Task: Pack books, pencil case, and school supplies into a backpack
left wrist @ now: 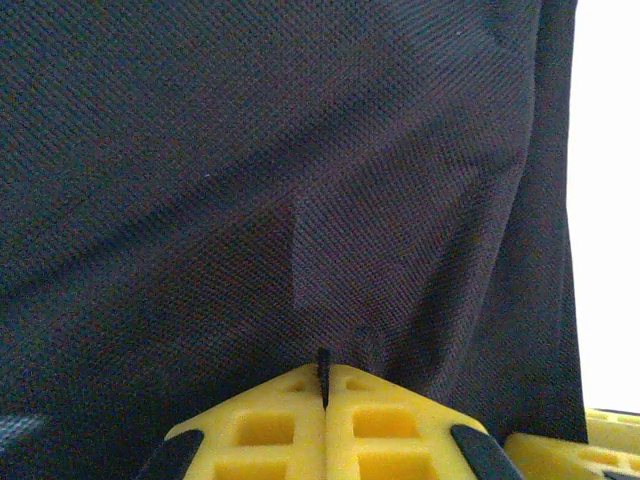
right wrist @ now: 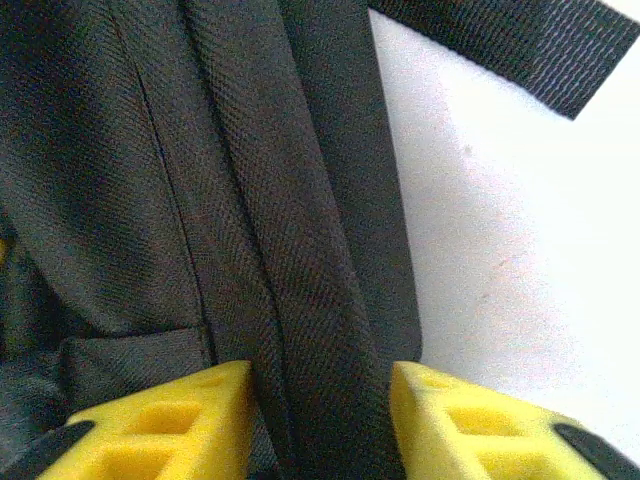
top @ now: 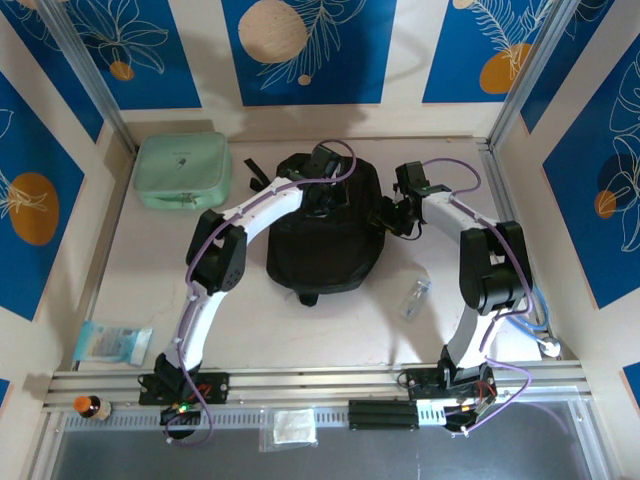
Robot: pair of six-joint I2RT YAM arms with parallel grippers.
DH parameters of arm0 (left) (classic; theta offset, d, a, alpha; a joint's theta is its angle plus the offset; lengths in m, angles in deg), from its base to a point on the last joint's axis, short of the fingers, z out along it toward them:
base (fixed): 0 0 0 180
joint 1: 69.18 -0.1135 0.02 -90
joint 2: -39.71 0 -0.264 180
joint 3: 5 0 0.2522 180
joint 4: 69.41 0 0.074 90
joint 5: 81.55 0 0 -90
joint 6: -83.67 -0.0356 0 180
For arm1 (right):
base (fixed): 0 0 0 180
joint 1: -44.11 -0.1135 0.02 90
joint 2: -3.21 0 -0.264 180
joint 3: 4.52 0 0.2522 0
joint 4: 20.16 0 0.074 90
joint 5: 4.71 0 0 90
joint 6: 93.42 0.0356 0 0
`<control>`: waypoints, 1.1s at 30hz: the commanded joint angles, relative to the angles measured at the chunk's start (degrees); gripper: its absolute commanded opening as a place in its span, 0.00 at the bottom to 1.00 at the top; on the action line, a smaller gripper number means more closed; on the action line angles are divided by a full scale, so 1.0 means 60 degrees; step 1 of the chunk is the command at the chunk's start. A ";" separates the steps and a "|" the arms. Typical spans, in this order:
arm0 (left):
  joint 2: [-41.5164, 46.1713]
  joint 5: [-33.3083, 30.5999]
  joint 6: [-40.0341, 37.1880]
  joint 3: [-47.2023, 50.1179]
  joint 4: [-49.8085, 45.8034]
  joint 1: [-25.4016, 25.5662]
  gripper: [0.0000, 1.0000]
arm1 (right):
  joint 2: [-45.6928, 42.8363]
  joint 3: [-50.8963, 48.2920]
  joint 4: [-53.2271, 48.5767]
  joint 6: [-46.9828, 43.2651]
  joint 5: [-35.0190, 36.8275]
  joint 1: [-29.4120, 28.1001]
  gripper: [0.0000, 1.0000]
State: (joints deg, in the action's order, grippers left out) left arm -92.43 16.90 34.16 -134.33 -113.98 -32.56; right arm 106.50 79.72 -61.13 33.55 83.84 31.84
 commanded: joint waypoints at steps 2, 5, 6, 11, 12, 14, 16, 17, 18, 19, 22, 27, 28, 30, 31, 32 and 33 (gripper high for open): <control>0.1192 -0.0639 -0.0580 0.0551 0.0290 -0.0025 0.00 | 0.0252 0.0059 -0.0408 0.0066 0.0343 -0.0112 0.25; 0.1793 -0.1305 -0.1075 0.1229 0.0360 -0.0066 0.00 | 0.0298 0.0129 -0.0418 0.0036 0.0452 -0.0133 0.17; 0.1959 -0.1532 -0.1249 0.1434 0.0319 -0.0095 0.00 | 0.0305 0.0134 -0.0430 0.0035 0.0519 -0.0150 0.16; 0.2427 -0.2375 -0.1719 0.2235 0.0125 -0.0393 0.00 | 0.0323 0.0203 -0.0454 0.0020 0.0762 -0.0182 0.13; 0.2509 -0.2470 -0.1786 0.2405 0.0139 -0.0482 0.00 | 0.0334 0.0207 -0.0447 0.0009 0.0783 -0.0196 0.13; 0.2647 -0.2751 -0.1916 0.2691 0.0139 -0.0659 0.00 | 0.0363 0.0247 -0.0473 -0.0009 0.0827 -0.0184 0.12; 0.2753 -0.3024 -0.2051 0.2975 0.0095 -0.0859 0.00 | 0.0426 0.0319 -0.0492 -0.0060 0.0899 -0.0198 0.11; 0.2809 -0.3157 -0.2095 0.3090 0.0049 -0.0949 0.00 | 0.0450 0.0358 -0.0507 -0.0093 0.0926 -0.0223 0.11; 0.2854 -0.3307 -0.2147 0.3218 -0.0004 -0.1060 0.00 | 0.0493 0.0429 -0.0529 -0.0124 0.0944 -0.0222 0.11; 0.2909 -0.3456 -0.2190 0.3372 -0.0058 -0.1174 0.00 | 0.0537 0.0493 -0.0520 -0.0186 0.0958 -0.0238 0.10; 0.3129 -0.3866 -0.2309 0.3812 -0.0130 -0.1505 0.00 | 0.0690 0.0760 -0.0467 -0.0385 0.1033 -0.0268 0.10; 0.3857 -0.4086 -0.2369 0.4722 -0.0229 -0.1905 0.00 | 0.1102 0.1367 -0.0235 -0.0853 0.0905 -0.0411 0.10; 0.4050 -0.4060 -0.2354 0.4963 -0.0234 -0.1928 0.00 | 0.1229 0.1519 -0.0186 -0.0949 0.0840 -0.0456 0.10; 0.4387 -0.3916 -0.2287 0.5443 -0.0269 -0.1928 0.00 | 0.1420 0.1746 -0.0032 -0.1137 0.0691 -0.0580 0.11; 0.4595 -0.3794 -0.2220 0.5761 -0.0314 -0.1929 0.00 | 0.1513 0.1882 0.0057 -0.1212 0.0594 -0.0647 0.11; 0.4739 -0.3662 -0.2123 0.6008 -0.0408 -0.1929 0.00 | 0.1582 0.1988 0.0094 -0.1263 0.0527 -0.0692 0.12; 0.4997 -0.3499 -0.2017 0.6286 -0.0535 -0.1929 0.00 | 0.1648 0.2144 0.0065 -0.1276 0.0492 -0.0744 0.14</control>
State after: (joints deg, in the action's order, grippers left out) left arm -66.27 -3.80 21.70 -99.88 -112.86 -43.20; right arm 115.13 90.12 -61.50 27.80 86.98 27.73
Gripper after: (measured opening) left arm 0.040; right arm 0.127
